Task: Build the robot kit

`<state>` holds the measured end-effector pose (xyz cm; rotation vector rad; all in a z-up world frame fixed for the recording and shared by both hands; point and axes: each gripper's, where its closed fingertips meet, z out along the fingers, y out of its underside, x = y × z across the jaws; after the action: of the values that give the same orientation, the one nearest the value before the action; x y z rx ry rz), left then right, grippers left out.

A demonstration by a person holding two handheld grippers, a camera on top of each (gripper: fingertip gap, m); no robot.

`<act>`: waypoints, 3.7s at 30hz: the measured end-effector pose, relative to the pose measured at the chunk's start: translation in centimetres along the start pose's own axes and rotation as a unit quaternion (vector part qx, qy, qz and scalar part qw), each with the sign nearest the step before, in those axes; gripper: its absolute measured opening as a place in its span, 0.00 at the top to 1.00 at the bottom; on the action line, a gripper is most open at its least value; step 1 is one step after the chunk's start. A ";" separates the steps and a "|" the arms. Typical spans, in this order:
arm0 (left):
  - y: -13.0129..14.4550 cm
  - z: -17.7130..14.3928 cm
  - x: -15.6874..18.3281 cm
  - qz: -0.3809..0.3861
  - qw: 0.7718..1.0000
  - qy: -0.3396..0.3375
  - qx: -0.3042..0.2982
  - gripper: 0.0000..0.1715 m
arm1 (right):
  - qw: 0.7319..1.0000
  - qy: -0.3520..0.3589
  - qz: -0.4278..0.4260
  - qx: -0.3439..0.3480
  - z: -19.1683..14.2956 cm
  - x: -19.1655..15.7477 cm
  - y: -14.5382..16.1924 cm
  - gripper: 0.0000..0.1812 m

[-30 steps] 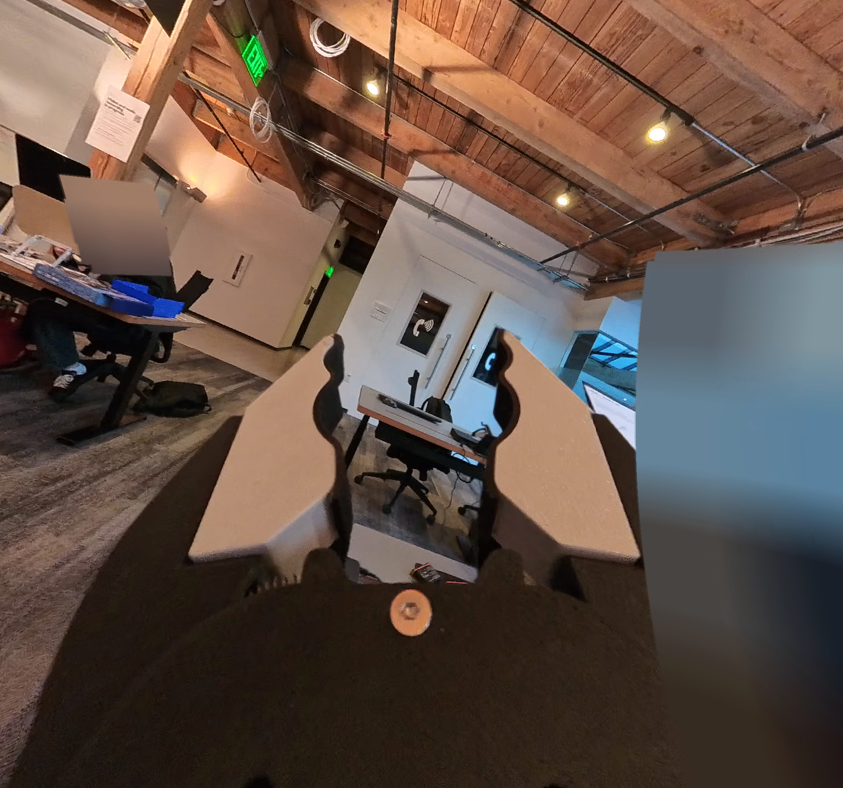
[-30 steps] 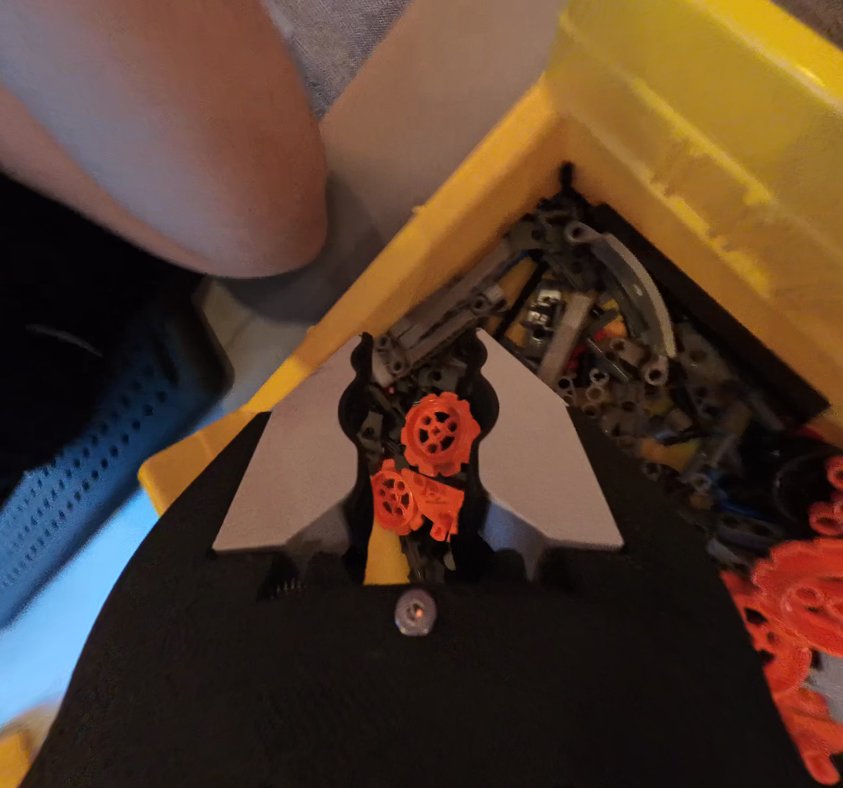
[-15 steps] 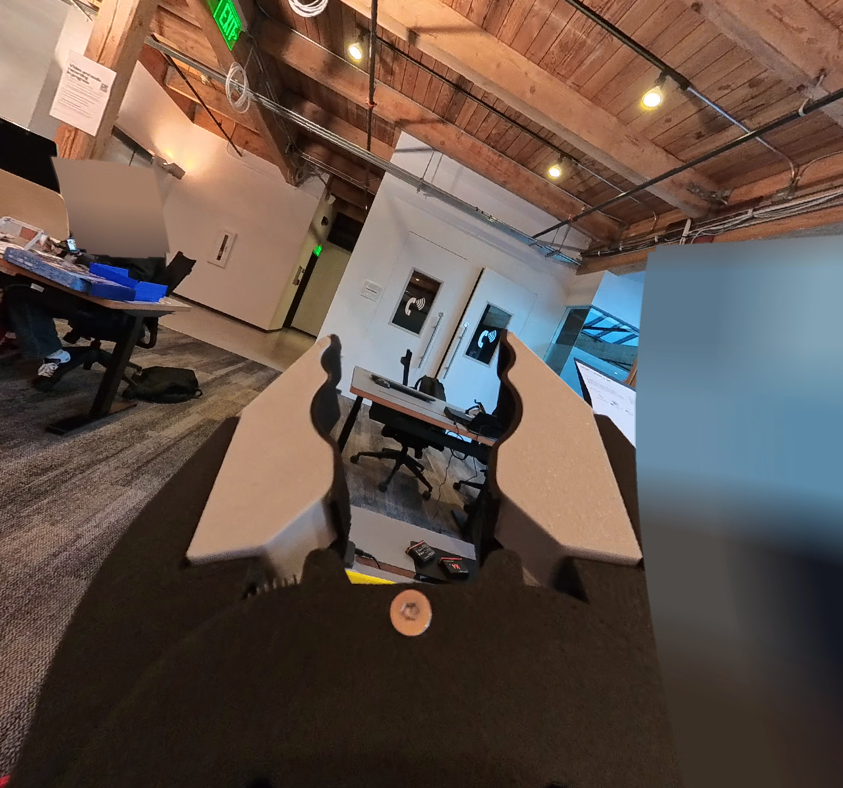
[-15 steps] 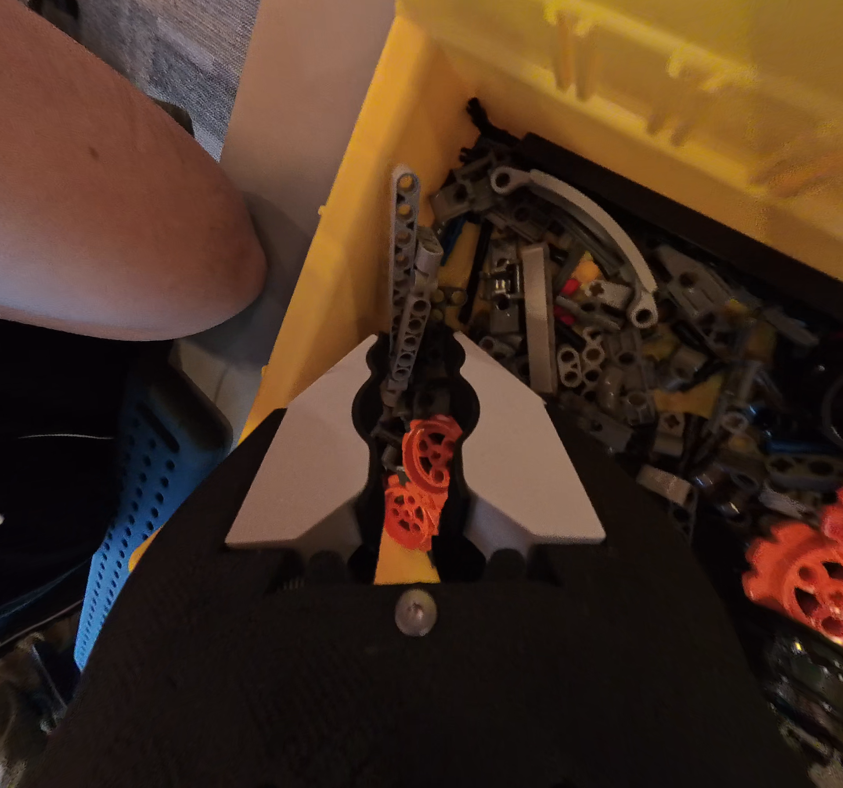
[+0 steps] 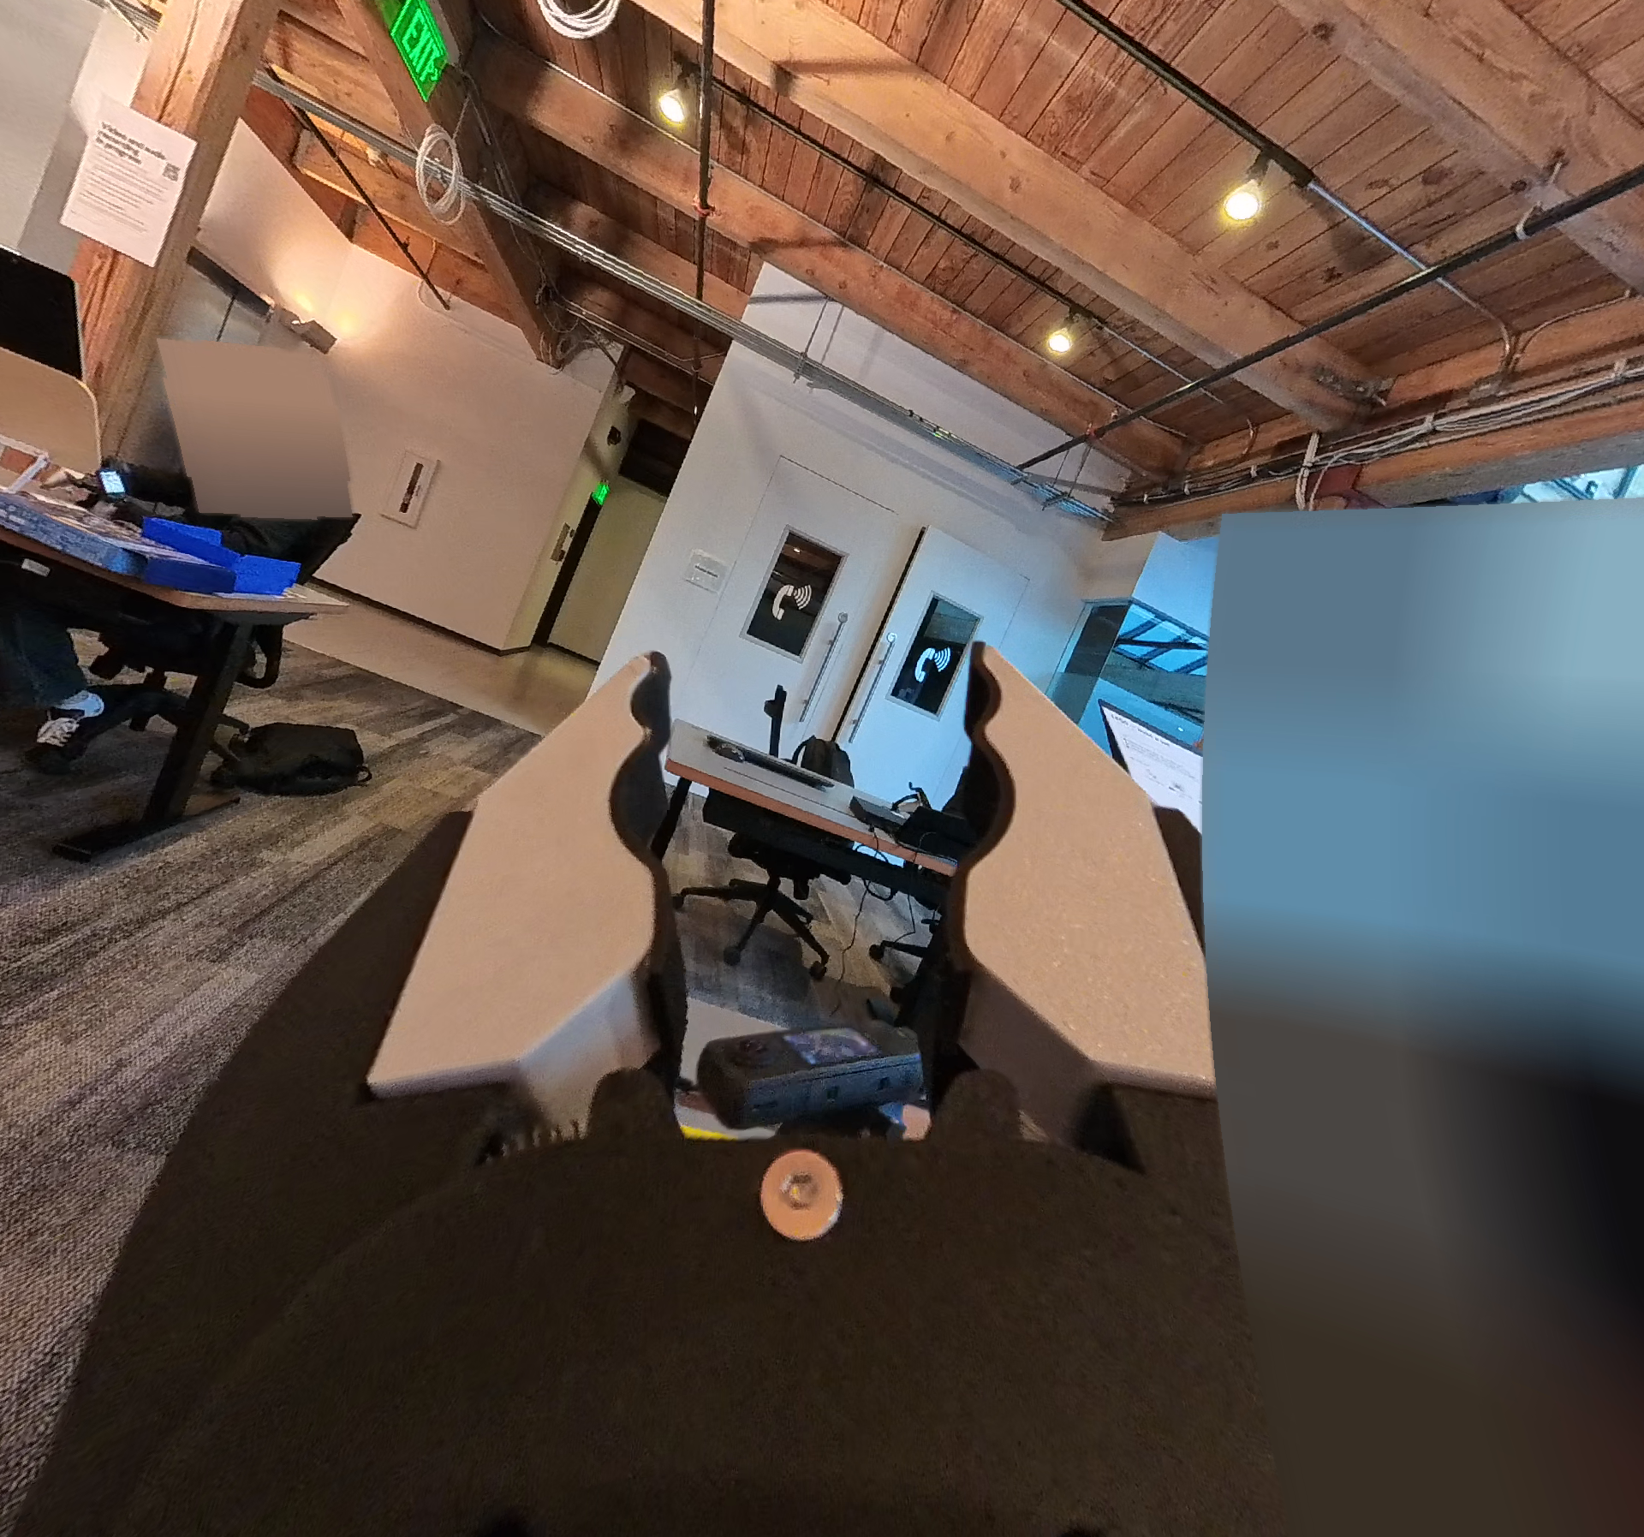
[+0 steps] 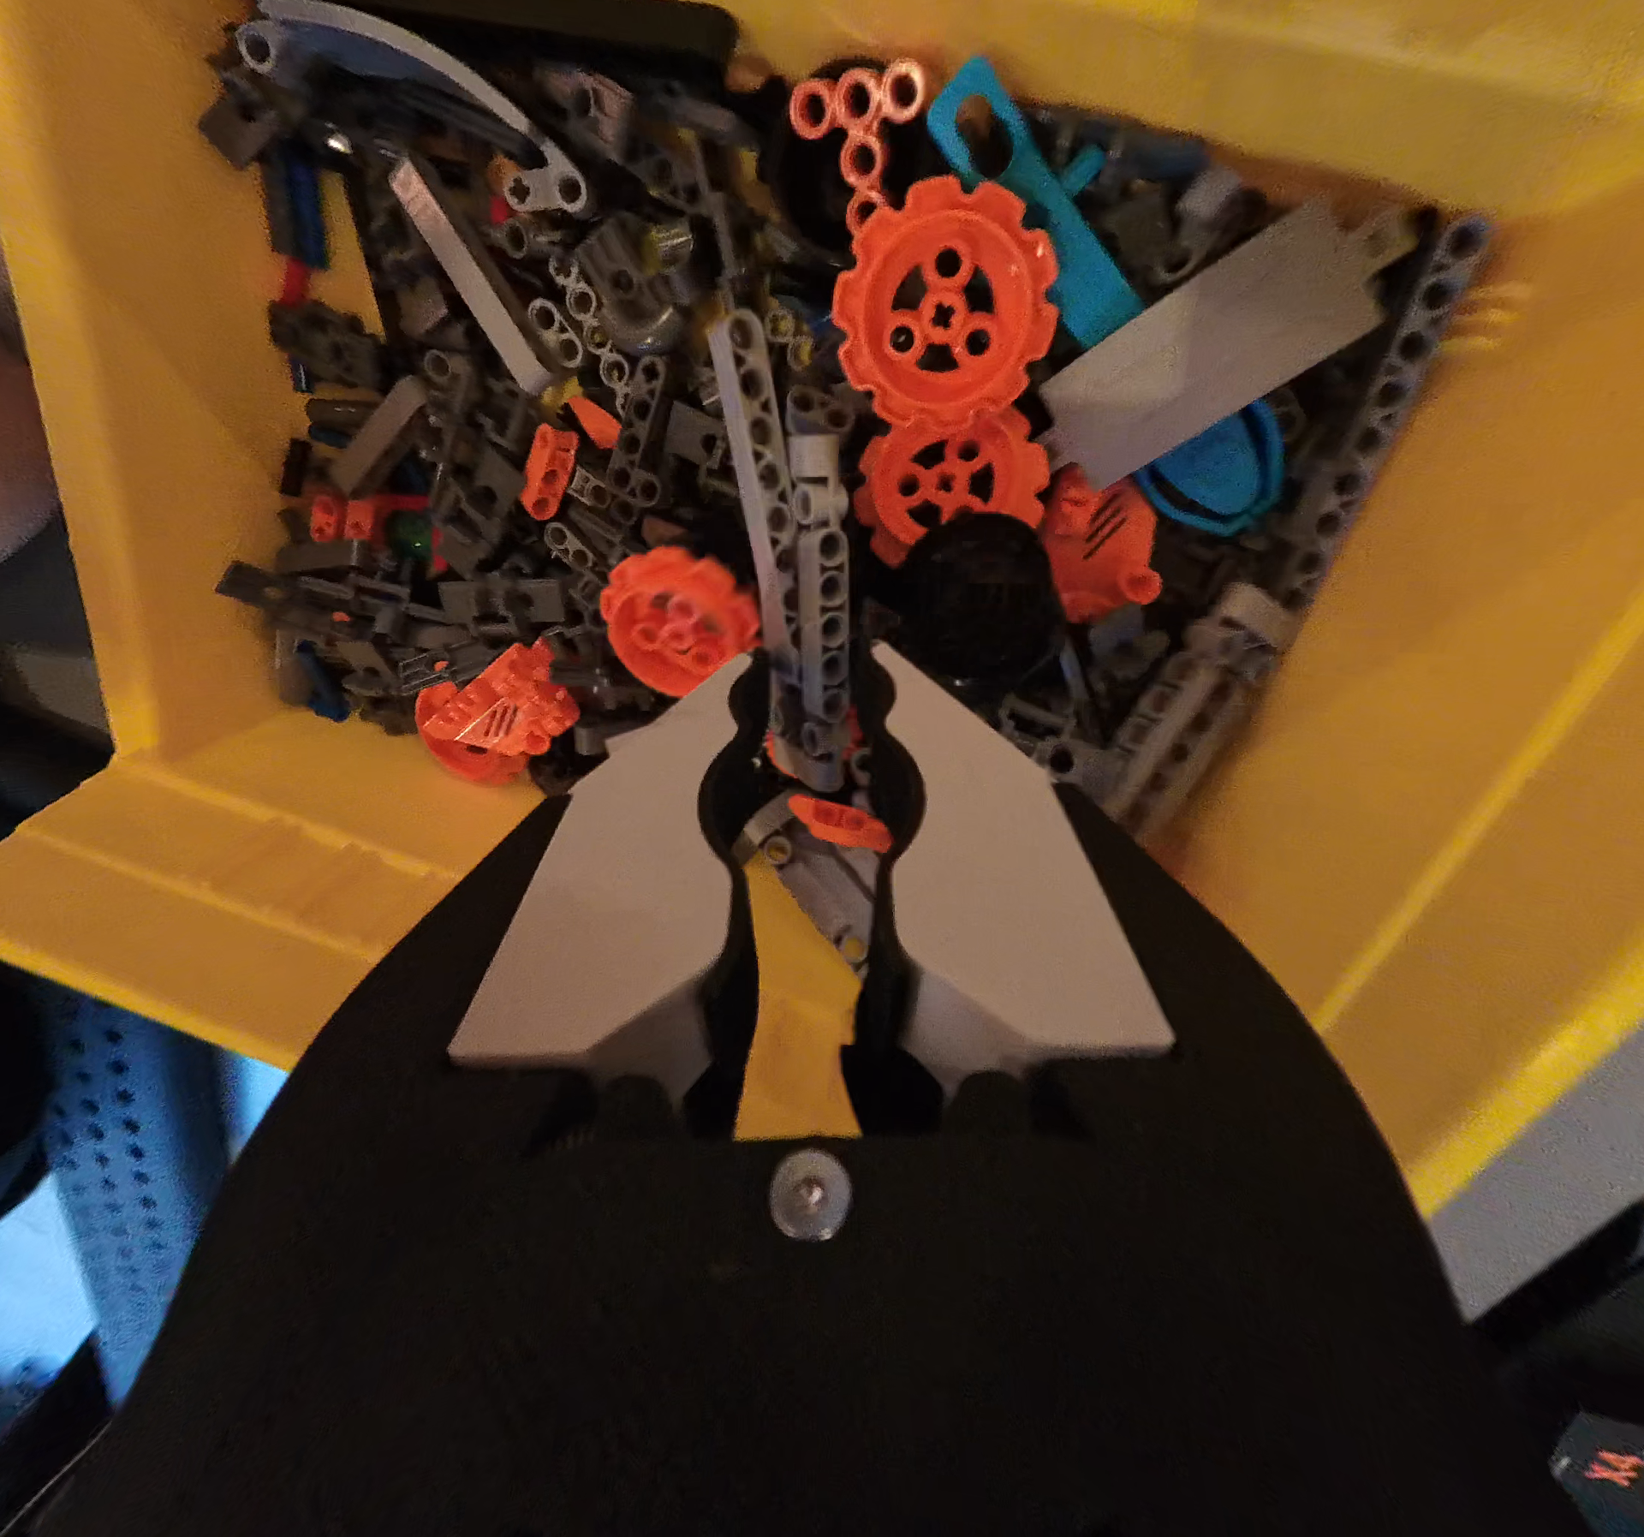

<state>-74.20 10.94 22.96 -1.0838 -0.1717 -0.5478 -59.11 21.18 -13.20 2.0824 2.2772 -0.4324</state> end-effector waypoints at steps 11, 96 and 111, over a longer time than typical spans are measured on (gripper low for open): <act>-1.1 -0.9 1.1 0.003 1.000 0.003 0.026 0.64 | 0.909 -0.032 -0.387 0.152 1.6 -10.7 -6.6 0.78; -1.8 -1.4 2.3 -0.004 0.998 0.037 0.043 0.67 | 0.887 0.038 -0.411 0.205 1.5 -6.3 -9.7 0.75; -2.0 -1.6 2.0 -0.014 0.998 0.042 0.047 0.67 | 0.937 -0.042 -0.344 0.044 5.0 -6.7 -5.0 0.89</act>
<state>-73.67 8.19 24.61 -0.9674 -0.1374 -0.6032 -64.16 13.19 -15.68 1.1871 2.9167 -0.6264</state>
